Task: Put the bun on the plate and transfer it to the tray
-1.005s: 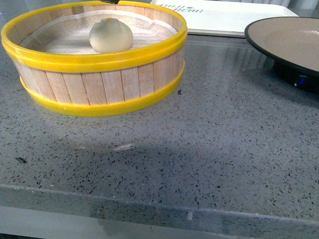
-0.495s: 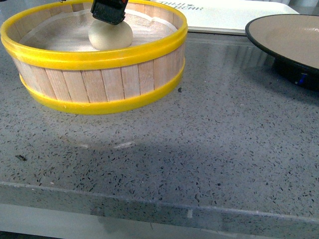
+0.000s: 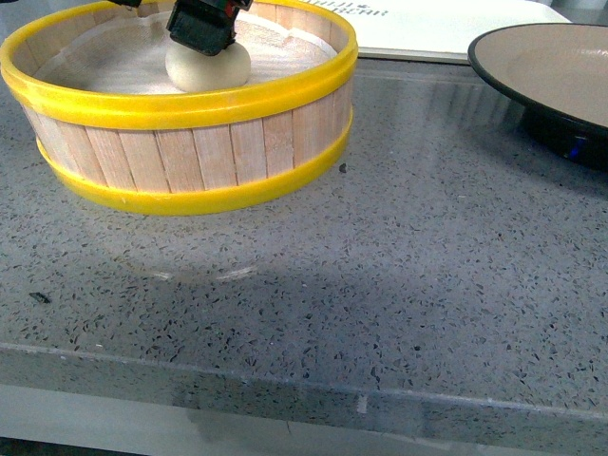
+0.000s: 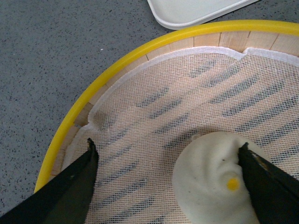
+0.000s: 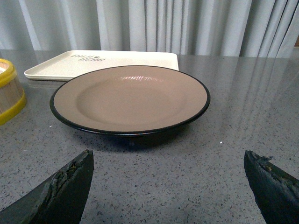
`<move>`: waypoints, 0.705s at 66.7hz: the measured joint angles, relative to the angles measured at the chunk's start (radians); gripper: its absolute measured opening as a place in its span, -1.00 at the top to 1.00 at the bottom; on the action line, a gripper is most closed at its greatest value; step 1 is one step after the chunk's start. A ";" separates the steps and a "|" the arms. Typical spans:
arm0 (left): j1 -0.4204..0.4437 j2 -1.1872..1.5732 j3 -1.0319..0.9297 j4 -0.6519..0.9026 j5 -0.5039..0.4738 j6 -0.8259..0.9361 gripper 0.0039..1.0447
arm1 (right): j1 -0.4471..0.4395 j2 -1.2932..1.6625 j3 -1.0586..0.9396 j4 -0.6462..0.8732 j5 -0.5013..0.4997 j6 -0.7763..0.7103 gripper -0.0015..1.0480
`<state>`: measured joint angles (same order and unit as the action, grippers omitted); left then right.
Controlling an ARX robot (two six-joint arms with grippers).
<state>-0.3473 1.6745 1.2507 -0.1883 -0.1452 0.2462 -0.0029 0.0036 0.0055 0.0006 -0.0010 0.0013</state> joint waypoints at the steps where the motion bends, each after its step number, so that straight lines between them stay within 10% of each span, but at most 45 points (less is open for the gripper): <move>1: 0.000 0.000 0.000 -0.001 0.000 0.000 -0.61 | 0.000 0.000 0.000 0.000 0.000 0.000 -0.83; 35: -0.006 -0.005 0.001 -0.024 0.017 0.011 0.94 | 0.000 0.000 0.000 0.000 0.000 0.000 -0.83; 47: -0.006 -0.014 0.004 -0.035 0.021 0.010 0.93 | 0.000 0.000 0.000 0.000 0.000 0.000 -0.83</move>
<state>-0.3531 1.6600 1.2545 -0.2230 -0.1246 0.2562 -0.0029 0.0036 0.0055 0.0006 -0.0010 0.0013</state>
